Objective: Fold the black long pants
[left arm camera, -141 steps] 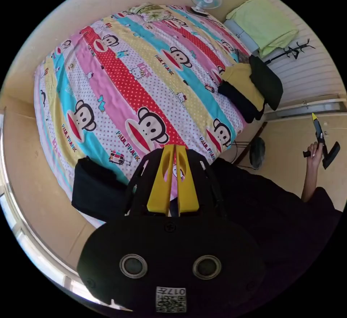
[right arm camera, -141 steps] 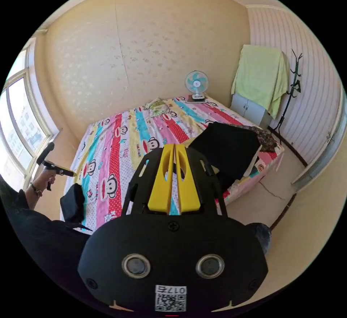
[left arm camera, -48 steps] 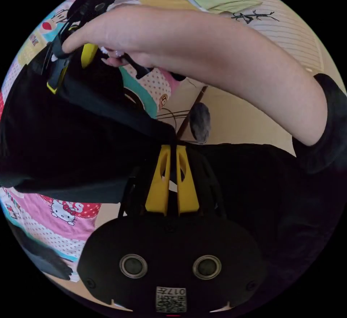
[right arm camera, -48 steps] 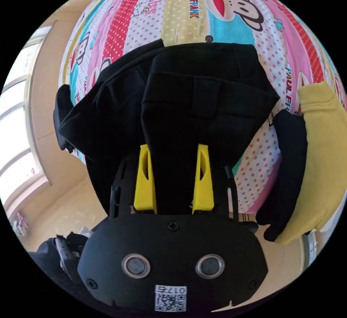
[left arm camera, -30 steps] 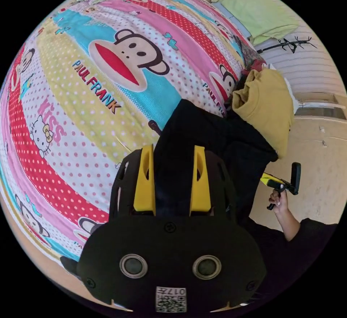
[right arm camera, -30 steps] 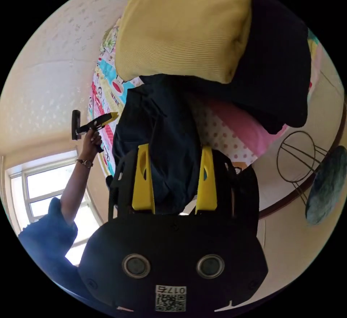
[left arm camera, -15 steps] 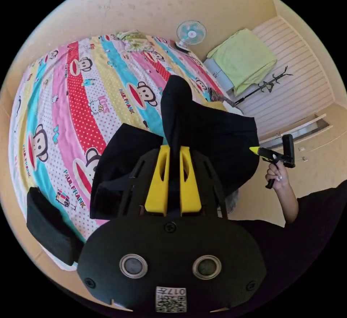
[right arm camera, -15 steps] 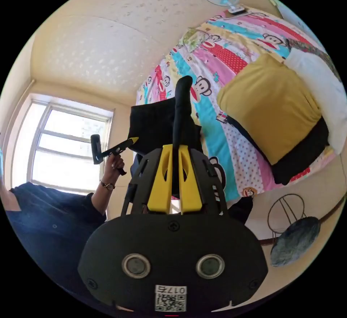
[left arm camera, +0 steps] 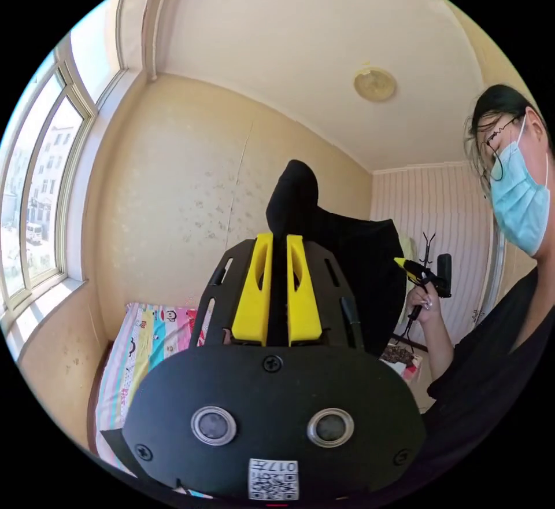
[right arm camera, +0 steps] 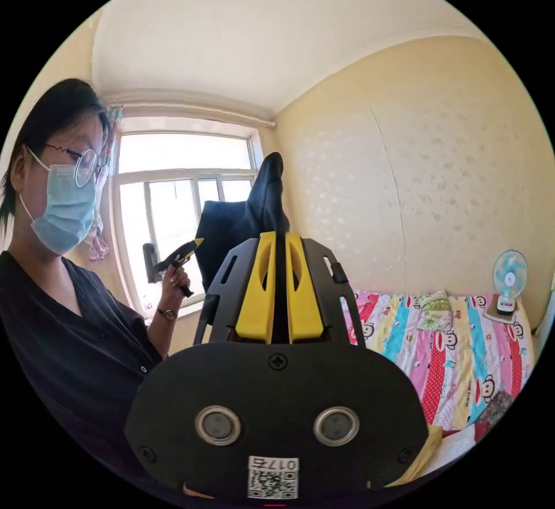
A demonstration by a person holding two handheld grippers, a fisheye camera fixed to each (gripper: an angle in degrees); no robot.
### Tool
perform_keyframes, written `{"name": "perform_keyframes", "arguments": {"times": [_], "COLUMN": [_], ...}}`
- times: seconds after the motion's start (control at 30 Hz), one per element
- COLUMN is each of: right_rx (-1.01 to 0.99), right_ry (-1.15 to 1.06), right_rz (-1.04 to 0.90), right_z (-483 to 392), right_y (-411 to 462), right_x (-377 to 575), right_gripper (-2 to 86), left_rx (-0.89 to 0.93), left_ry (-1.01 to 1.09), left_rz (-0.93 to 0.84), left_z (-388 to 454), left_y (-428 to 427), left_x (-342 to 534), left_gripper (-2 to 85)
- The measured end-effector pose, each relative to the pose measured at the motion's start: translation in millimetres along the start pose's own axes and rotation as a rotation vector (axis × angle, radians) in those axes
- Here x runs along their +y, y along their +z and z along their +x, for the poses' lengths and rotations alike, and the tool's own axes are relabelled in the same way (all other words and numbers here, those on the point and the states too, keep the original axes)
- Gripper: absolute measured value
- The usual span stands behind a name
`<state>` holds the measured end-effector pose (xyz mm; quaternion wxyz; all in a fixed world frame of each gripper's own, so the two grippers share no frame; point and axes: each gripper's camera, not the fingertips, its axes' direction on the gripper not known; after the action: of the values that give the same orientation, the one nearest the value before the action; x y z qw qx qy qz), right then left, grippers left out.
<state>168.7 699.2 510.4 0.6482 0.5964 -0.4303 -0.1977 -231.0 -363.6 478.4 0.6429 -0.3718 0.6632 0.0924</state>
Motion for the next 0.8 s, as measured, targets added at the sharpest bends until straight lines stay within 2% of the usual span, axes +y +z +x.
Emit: {"name": "perform_keyframes", "arguments": {"times": [0.17,0.3,0.4,0.5,0.63,0.7,0.77,0.8], "right_rx": [-0.023,0.015,0.087,0.168,0.340,0.373,0.503,0.565], "right_ry": [-0.058,-0.077,-0.071,-0.020,0.111,0.207,0.331,0.357], "right_rz": [0.135,0.177,0.126,0.032,-0.143,-0.215,-0.403,-0.484], "right_z": [-43.5,-54.4,-44.2,-9.0,88.2,149.3,239.6,260.6], "right_y": [-40.4,-50.1,-24.8,31.2,146.4,213.4,313.0,336.1], "right_x": [-26.0,-25.4,-29.1,-40.0,-63.0,-74.4,-75.2,-67.4], "right_gripper": [2.9,2.9,3.0,3.1,3.5,3.9,5.2,5.7], "left_rx": [0.024,-0.006,-0.045,-0.003,-0.182,-0.245,-0.396,-0.429], "left_ry": [0.034,0.031,0.034,0.028,-0.027,-0.126,-0.236,-0.285], "left_rz": [0.234,0.293,0.284,0.203,0.068,-0.078,-0.362,-0.464], "left_z": [32.0,36.1,22.4,-12.2,-95.2,-151.9,-239.6,-262.7], "left_y": [-60.3,-76.0,-55.2,-0.4,112.1,187.4,302.7,325.9], "left_x": [-31.7,-39.5,-43.0,-52.9,-73.3,-81.5,-64.2,-52.1], "left_gripper": [4.3,4.4,4.5,4.4,0.5,-0.3,-0.3,-0.2]}}
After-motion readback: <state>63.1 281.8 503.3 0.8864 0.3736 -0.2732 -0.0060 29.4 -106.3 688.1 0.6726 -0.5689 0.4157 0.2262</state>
